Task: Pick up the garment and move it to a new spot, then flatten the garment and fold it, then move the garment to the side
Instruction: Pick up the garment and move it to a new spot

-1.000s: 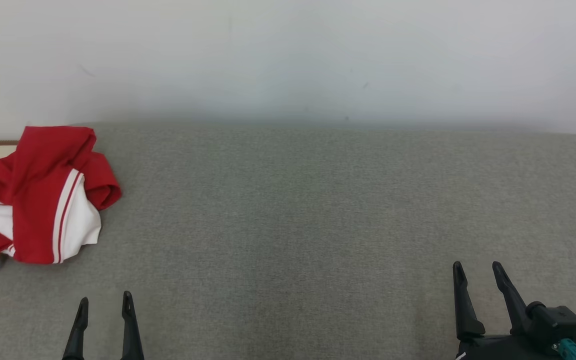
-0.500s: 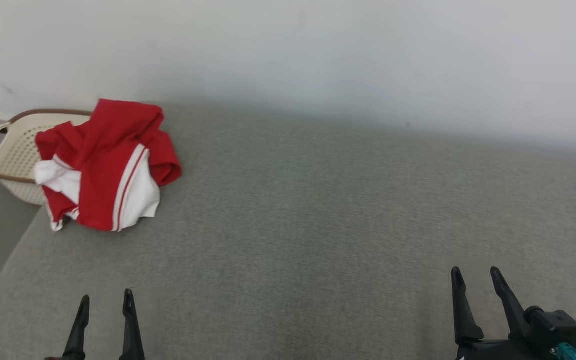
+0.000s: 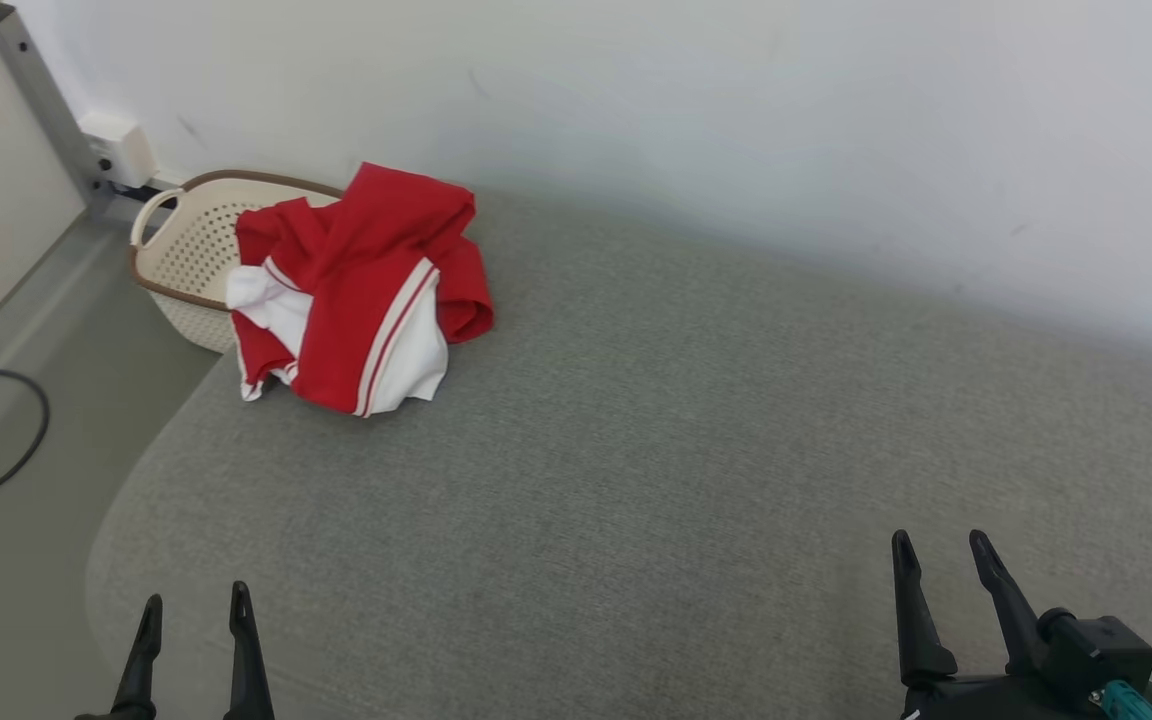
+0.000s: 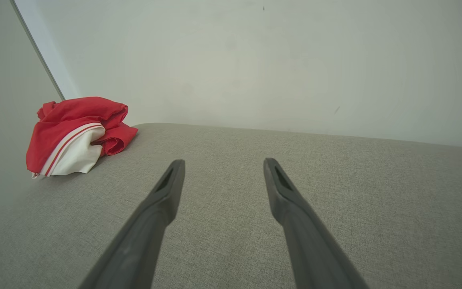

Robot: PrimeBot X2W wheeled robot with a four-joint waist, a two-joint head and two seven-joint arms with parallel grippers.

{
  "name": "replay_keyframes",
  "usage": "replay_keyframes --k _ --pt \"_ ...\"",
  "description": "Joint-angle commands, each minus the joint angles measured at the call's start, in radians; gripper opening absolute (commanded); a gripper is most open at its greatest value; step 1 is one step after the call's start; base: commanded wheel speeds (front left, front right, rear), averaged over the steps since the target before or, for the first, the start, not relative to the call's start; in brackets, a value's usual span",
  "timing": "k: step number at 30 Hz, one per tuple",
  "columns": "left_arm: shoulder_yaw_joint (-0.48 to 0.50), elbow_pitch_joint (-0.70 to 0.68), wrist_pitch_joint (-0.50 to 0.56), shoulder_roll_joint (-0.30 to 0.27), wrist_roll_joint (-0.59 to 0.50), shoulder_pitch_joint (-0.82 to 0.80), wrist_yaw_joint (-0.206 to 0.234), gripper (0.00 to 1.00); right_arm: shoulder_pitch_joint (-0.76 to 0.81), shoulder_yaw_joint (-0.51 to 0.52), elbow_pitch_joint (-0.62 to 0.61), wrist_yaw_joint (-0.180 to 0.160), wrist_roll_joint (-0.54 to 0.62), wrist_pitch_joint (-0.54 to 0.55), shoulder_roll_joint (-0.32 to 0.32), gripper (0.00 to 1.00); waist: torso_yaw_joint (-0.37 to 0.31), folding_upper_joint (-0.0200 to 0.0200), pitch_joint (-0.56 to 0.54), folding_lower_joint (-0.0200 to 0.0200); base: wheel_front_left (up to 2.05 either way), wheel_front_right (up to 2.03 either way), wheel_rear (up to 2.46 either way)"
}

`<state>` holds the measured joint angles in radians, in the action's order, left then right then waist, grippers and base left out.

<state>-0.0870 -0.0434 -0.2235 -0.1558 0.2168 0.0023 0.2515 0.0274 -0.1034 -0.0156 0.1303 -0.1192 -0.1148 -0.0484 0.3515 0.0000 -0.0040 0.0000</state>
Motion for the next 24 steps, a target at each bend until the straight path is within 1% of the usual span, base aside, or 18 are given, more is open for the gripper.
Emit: replay_keyframes --k 1,10,24 --pt "0.001 -0.002 0.0 -0.009 0.007 0.013 0.004 1.0 -0.003 -0.003 0.003 0.001 -0.006 -0.007 -0.003 1.0 0.036 0.0 -0.008 0.0 0.0 0.0 0.0" --pt "0.012 -0.01 0.007 -0.02 0.02 0.022 0.013 1.0 -0.004 -0.009 0.013 0.001 -0.014 -0.016 -0.003 1.0 0.086 0.0 -0.01 0.0 0.0 0.0 0.0" --pt "0.024 -0.016 0.014 -0.03 0.03 0.015 0.019 1.0 -0.01 -0.015 0.022 0.001 -0.014 -0.02 -0.003 1.0 0.097 0.0 -0.01 0.0 0.0 0.0 0.0"
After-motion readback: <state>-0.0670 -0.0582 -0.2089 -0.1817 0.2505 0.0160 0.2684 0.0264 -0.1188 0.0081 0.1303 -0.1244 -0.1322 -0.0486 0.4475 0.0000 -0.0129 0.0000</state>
